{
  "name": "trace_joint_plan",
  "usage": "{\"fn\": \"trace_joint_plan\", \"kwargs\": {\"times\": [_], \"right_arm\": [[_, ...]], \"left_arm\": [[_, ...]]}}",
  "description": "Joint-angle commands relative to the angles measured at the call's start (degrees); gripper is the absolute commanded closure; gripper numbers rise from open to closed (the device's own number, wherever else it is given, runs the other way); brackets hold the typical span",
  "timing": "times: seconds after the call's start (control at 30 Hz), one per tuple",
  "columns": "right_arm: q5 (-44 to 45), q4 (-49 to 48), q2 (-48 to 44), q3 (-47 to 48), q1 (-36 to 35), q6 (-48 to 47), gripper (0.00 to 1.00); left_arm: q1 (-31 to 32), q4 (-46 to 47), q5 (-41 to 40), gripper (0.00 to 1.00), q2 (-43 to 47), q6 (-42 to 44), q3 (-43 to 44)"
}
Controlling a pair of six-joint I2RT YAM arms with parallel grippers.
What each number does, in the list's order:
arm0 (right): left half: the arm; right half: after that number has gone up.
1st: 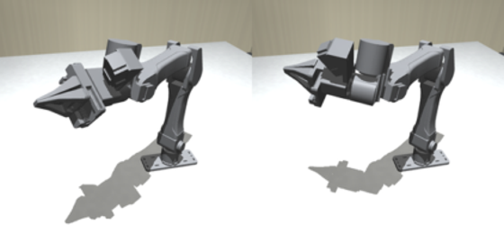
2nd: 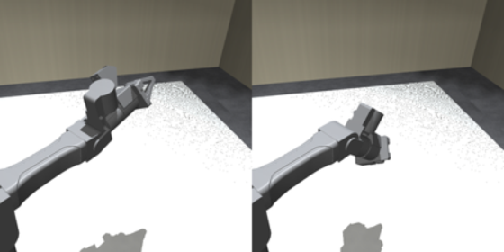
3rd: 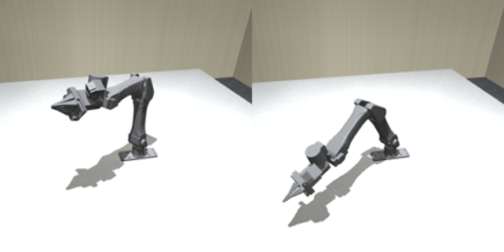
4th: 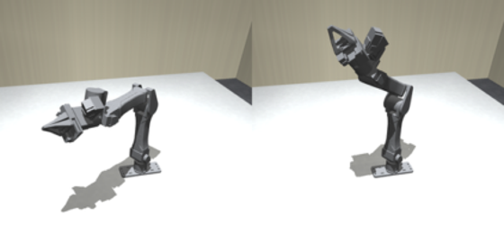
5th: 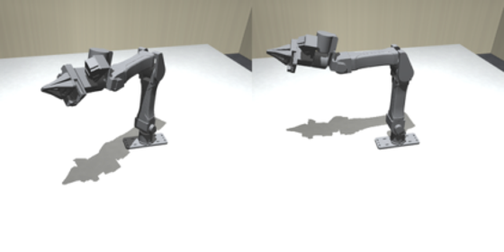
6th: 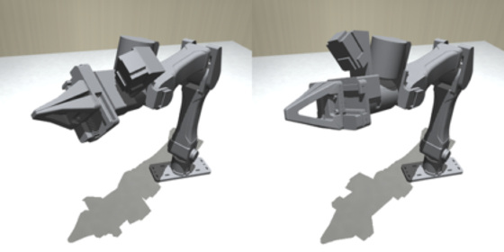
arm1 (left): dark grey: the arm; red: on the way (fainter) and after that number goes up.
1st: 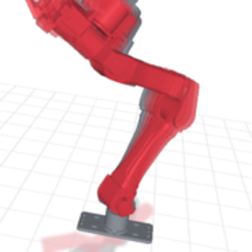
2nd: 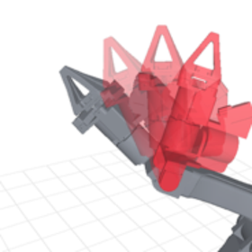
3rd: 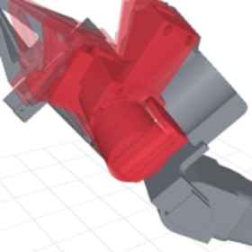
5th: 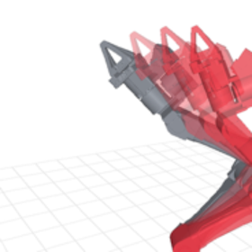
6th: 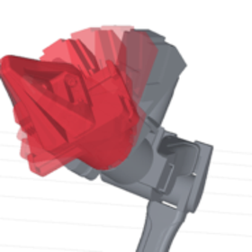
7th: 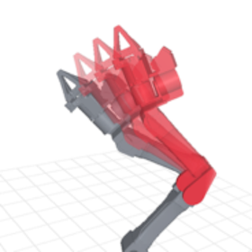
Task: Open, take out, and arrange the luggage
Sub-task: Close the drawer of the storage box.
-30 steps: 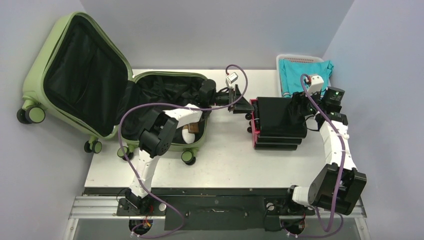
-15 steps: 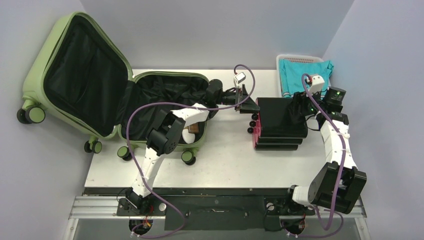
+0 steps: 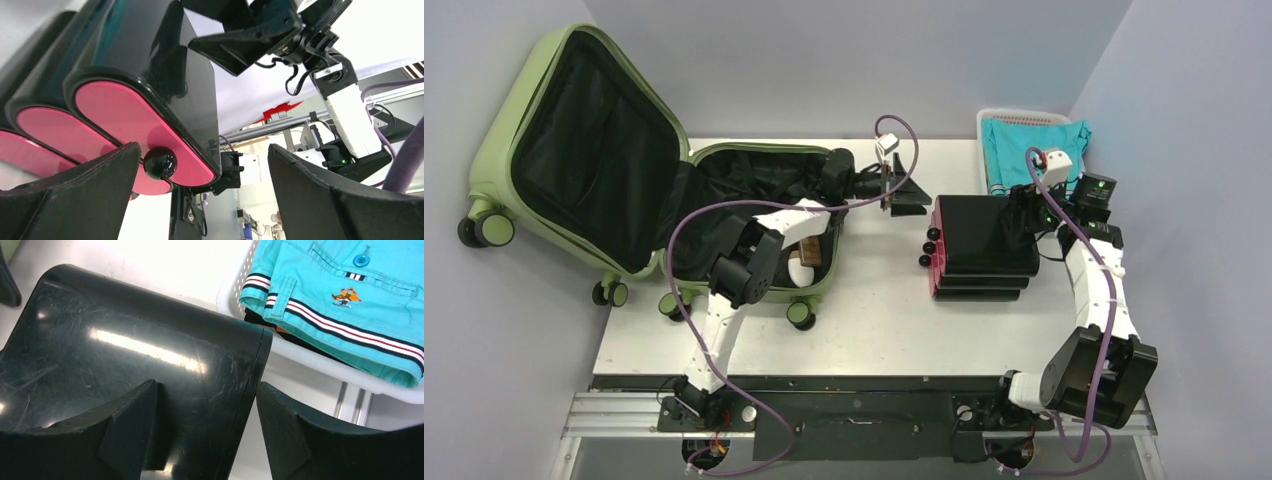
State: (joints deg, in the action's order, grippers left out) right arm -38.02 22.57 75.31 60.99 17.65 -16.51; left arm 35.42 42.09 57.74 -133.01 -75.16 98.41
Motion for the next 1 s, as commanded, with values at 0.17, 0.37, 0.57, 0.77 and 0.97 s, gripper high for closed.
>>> {"fn": "trace_joint_plan", "kwargs": {"times": [0.17, 0.37, 0.57, 0.77, 0.97], "right_arm": [[6.2, 1.6, -11.5, 5.7, -0.4, 0.4, 0.17], [-0.1, 7.0, -12.9, 11.4, -0.1, 4.1, 0.15], [-13.1, 9.9, -13.2, 10.6, -0.1, -5.6, 0.14], [-13.2, 5.4, -15.8, 3.6, -0.8, -11.4, 0.17], [-12.5, 4.9, -15.1, -0.2, -2.0, -15.7, 0.2]], "left_arm": [[-5.7, -21.7, -2.4, 0.04, 15.2, 27.8, 1.6], [-3.8, -56.6, -15.4, 0.04, 21.5, 59.4, 3.6], [-1.8, -59.7, -8.3, 0.04, 21.6, 82.2, -0.5], [-1.6, -61.9, -4.7, 0.04, 18.0, 102.9, 1.5], [-0.9, -59.1, -0.7, 0.04, 11.7, 109.1, 3.0]]}}
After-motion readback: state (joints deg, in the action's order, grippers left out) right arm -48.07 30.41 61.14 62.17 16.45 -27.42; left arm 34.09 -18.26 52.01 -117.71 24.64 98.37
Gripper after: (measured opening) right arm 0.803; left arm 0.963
